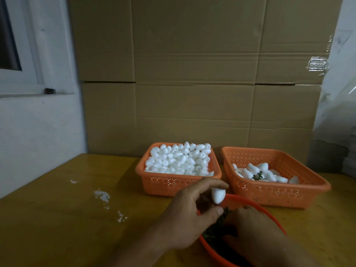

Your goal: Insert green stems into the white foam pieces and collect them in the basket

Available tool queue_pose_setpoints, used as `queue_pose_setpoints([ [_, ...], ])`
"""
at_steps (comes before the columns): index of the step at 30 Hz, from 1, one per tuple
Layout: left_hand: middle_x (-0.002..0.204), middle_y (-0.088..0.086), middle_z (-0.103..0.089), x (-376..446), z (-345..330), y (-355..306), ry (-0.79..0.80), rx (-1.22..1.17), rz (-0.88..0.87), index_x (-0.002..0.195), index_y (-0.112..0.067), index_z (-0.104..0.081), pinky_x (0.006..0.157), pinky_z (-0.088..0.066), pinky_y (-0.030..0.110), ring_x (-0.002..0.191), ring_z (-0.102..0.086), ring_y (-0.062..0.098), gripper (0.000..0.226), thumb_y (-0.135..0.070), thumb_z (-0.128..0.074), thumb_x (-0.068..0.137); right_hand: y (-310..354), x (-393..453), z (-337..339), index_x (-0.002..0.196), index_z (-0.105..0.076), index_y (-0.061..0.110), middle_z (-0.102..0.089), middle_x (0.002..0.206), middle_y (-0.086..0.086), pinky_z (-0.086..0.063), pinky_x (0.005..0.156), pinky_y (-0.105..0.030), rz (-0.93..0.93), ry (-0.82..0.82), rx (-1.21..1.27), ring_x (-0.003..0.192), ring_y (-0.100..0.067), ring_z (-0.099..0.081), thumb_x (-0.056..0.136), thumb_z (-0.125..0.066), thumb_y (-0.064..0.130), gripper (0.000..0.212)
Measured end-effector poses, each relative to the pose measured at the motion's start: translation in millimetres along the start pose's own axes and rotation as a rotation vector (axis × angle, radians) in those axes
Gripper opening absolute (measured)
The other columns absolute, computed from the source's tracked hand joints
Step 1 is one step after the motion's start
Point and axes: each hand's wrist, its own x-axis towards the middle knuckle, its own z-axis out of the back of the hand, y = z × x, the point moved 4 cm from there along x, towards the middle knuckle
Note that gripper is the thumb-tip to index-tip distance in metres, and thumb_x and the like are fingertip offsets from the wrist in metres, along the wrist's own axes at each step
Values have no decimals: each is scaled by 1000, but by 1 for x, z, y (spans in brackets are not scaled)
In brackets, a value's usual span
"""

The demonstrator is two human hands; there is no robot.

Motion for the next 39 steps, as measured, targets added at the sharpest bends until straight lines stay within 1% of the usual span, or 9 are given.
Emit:
queue_pose_setpoints([
  [8, 78, -4, -66, 2, 3, -3, -65, -205, 82, 115, -38, -65, 65, -49, 26, 69, -59, 9, 28, -46, -63, 88, -2, -1, 3, 103, -72, 37, -71, 98, 14, -57, 83, -27, -73, -25, 58, 90, -2, -65, 89, -62, 40, 18],
  [12, 75, -2, -62, 3, 4, -3, -125, -358, 147, 104, -27, -73, 60, -46, 24, 66, -55, 12, 30, -49, -66, 84, -2, -2, 6, 99, -72, 38, -71, 96, 14, -54, 84, -23, -74, -85, 111, 92, -2, -62, 90, -63, 40, 14],
  [16, 76, 5, -63, 3, 3, -4, -123, -679, 247, 94, -12, -75, 59, -45, 22, 66, -55, 13, 24, -34, -67, 87, 2, -5, 12, 92, -73, 34, -70, 91, 12, -35, 83, -16, -45, -192, 109, 96, -7, -57, 90, -60, 35, 14],
  [22, 82, 12, -64, 1, 4, -9, -54, -972, 351, 122, -5, -64, 59, -47, 26, 65, -58, 17, 36, -25, -62, 93, -3, -8, 11, 93, -68, 30, -69, 88, 11, -54, 79, -32, -116, -270, 199, 84, -7, -64, 92, -57, 31, 12],
  [26, 81, 11, -64, 1, 4, -9, -47, -1050, 379, 116, -6, -64, 56, -48, 26, 63, -59, 17, 36, -30, -67, 89, -8, -11, 17, 94, -66, 33, -67, 79, 15, -54, 71, -29, -110, -373, 290, 74, -5, -64, 96, -59, 29, 8],
  [31, 78, 11, -64, 2, 3, -7, -43, -1066, 384, 94, -11, -70, 54, -47, 26, 60, -58, 16, 25, -35, -68, 89, -4, -23, 40, 94, -69, 38, -68, 74, 24, -49, 64, -11, 6, -641, 616, 71, 4, -65, 87, -73, 25, 16],
  [35, 73, 10, -64, 1, 3, -9, -79, -1030, 398, 84, -13, -73, 50, -46, 23, 55, -58, 15, 28, -39, -67, 91, 8, -31, 53, 71, -73, 27, -66, 65, -6, -48, 50, -19, 150, -782, 1032, 54, -13, -59, 65, -84, 40, 18],
  [37, 70, 9, -64, 0, 3, -10, -110, -1013, 414, 84, -13, -75, 47, -46, 21, 54, -58, 14, 29, -40, -65, 90, 15, -34, 54, 68, -75, 25, -68, 64, -10, -49, 48, -26, 197, -805, 1091, 53, -24, -60, 64, -89, 42, 22],
  [39, 66, 9, -63, 0, 3, -12, -135, -994, 426, 81, -13, -76, 45, -45, 20, 52, -58, 13, 29, -40, -65, 86, 22, -35, 56, 72, -79, 27, -72, 66, -6, -50, 48, -21, 240, -806, 1112, 52, -16, -63, 63, -90, 36, 17],
])
